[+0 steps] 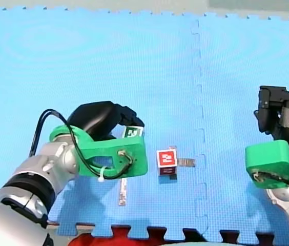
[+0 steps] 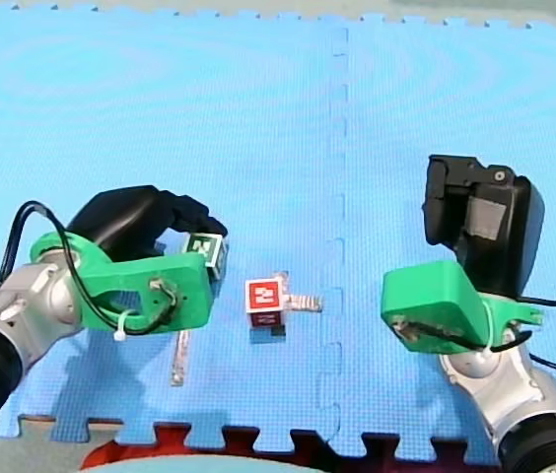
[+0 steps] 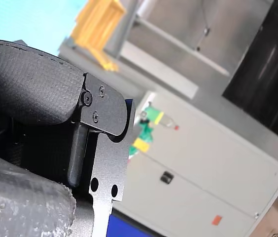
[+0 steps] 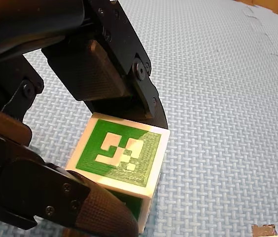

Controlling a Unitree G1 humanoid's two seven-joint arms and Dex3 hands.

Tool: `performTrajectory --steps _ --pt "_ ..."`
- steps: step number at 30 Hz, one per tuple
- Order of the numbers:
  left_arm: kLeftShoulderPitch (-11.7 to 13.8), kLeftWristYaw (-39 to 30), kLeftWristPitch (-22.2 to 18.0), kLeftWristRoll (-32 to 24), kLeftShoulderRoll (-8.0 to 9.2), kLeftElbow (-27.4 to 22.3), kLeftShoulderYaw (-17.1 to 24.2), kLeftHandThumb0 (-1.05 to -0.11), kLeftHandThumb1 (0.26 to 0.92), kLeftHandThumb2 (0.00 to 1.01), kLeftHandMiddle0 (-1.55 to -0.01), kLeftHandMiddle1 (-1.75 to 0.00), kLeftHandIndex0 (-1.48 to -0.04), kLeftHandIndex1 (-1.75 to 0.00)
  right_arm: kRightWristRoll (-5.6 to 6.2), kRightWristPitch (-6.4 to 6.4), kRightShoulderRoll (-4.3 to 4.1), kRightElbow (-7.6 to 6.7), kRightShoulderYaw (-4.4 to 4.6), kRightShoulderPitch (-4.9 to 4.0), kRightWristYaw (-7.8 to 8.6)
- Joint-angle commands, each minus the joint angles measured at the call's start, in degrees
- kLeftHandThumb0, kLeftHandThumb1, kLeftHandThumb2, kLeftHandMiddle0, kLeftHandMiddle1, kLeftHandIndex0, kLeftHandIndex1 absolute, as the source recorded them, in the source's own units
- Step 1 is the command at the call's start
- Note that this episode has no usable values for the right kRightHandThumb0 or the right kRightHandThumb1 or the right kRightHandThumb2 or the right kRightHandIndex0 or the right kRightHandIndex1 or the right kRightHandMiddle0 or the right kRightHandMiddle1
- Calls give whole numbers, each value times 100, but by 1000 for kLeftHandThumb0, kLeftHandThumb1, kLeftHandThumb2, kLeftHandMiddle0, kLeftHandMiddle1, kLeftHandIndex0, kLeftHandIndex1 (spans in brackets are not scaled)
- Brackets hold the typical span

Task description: Stack cube left

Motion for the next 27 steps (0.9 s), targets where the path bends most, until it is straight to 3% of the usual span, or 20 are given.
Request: performTrajectory --steps 1,5,10,15,20,27 --pt "-28 -3 -61 -38 63 -13 40 -488 876 7 -826 -1746 -1216 -68 1 -28 -25 18 -9 20 -18" --pt "-156 30 -495 -5 345 -244 35 -489 875 3 -780 -1746 -1219 -61 -10 -35 -21 39 0 32 -38" --pt "-297 -472 -901 -142 776 -1000 142 -490 868 0 -792 -1746 -1229 -60 -3 -54 -16 75 -1 44 -48" --pt "-64 -117 -1154 -89 1035 -1557 238 -490 858 0 -828 -1746 -1240 -57 33 -75 -5 142 -15 22 -33" --pt "-10 -106 -1206 -136 1163 -1908 330 -486 850 0 -841 -1746 -1245 -54 48 -97 2 194 -22 0 -23" --pt "14 -417 -1109 -323 1199 -2235 505 -487 840 0 -847 -1746 -1252 -52 43 -108 13 227 -19 -10 -33"
